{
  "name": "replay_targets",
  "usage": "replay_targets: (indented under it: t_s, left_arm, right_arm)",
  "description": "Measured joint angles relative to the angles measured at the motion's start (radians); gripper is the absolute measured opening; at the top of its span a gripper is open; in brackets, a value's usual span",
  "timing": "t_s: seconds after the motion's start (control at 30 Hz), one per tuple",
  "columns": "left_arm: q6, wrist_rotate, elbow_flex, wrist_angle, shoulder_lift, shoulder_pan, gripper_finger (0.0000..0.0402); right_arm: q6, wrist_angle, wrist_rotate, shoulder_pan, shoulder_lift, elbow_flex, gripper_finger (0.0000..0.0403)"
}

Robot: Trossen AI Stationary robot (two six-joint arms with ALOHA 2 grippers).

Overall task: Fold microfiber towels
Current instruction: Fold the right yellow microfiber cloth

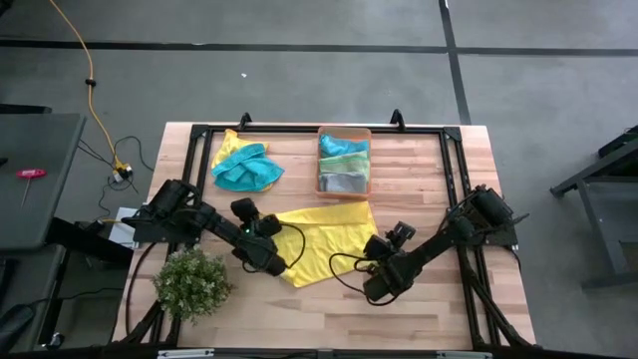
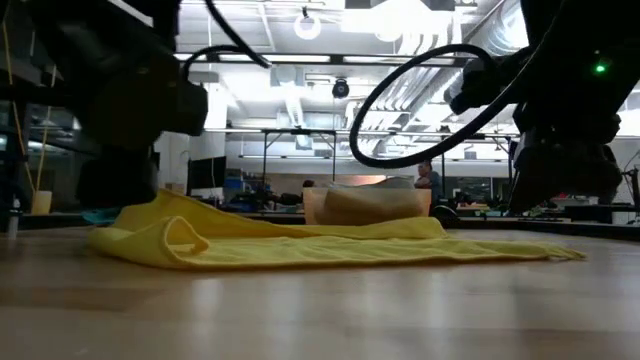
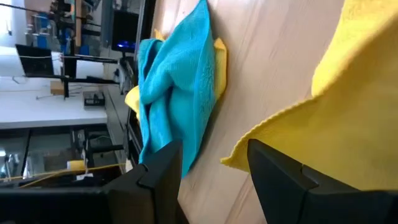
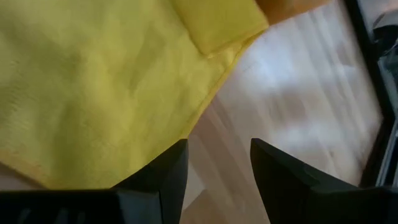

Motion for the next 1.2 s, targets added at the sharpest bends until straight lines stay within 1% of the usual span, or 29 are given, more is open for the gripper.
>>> replay_targets:
  t_s: [0.07, 0.13, 0.27, 0.37, 0.47, 0.73, 0.83, 1.03, 1.2]
  left_arm:
    - [0.021, 0.002, 0.0, 0.009, 0.0, 0.016, 0.0172]
    - [0.035, -0.006, 0.0, 0.015, 0.0, 0.028, 0.0172]
    - [0.04, -0.017, 0.0, 0.015, 0.0, 0.042, 0.0172]
    - [0.06, -0.017, 0.0, 0.015, 0.0, 0.042, 0.0172]
    - [0.063, -0.019, 0.0, 0.014, 0.0, 0.042, 0.0172]
    - [0.06, -0.053, 0.0, -0.011, 0.0, 0.042, 0.0172]
    - [0.06, -0.089, 0.0, -0.015, 0.0, 0.042, 0.0172]
    - [0.06, -0.163, 0.0, -0.015, 0.0, 0.049, 0.0172]
    - [0.059, -0.284, -0.004, -0.045, 0.001, 0.071, 0.0172]
  right_arm:
    - [0.0, 0.055, -0.001, 0.0, 0.0, -0.01, 0.0167]
    - [-0.011, 0.146, -0.001, 0.0, 0.0, -0.031, 0.0167]
    - [-0.102, 0.351, -0.056, -0.007, 0.0, -0.099, 0.0167]
    - [-0.109, 0.425, -0.078, -0.013, -0.008, -0.137, 0.0167]
    - [-0.083, 0.421, -0.114, -0.013, -0.009, -0.149, 0.0167]
    - [-0.066, 0.268, -0.246, 0.029, -0.003, -0.097, 0.0167]
    - [-0.044, 0.234, -0.28, 0.054, -0.002, -0.081, 0.0167]
    - [0.0, 0.222, -0.3, 0.092, -0.001, -0.078, 0.0167]
    - [0.013, 0.22, -0.327, 0.114, -0.001, -0.078, 0.0167]
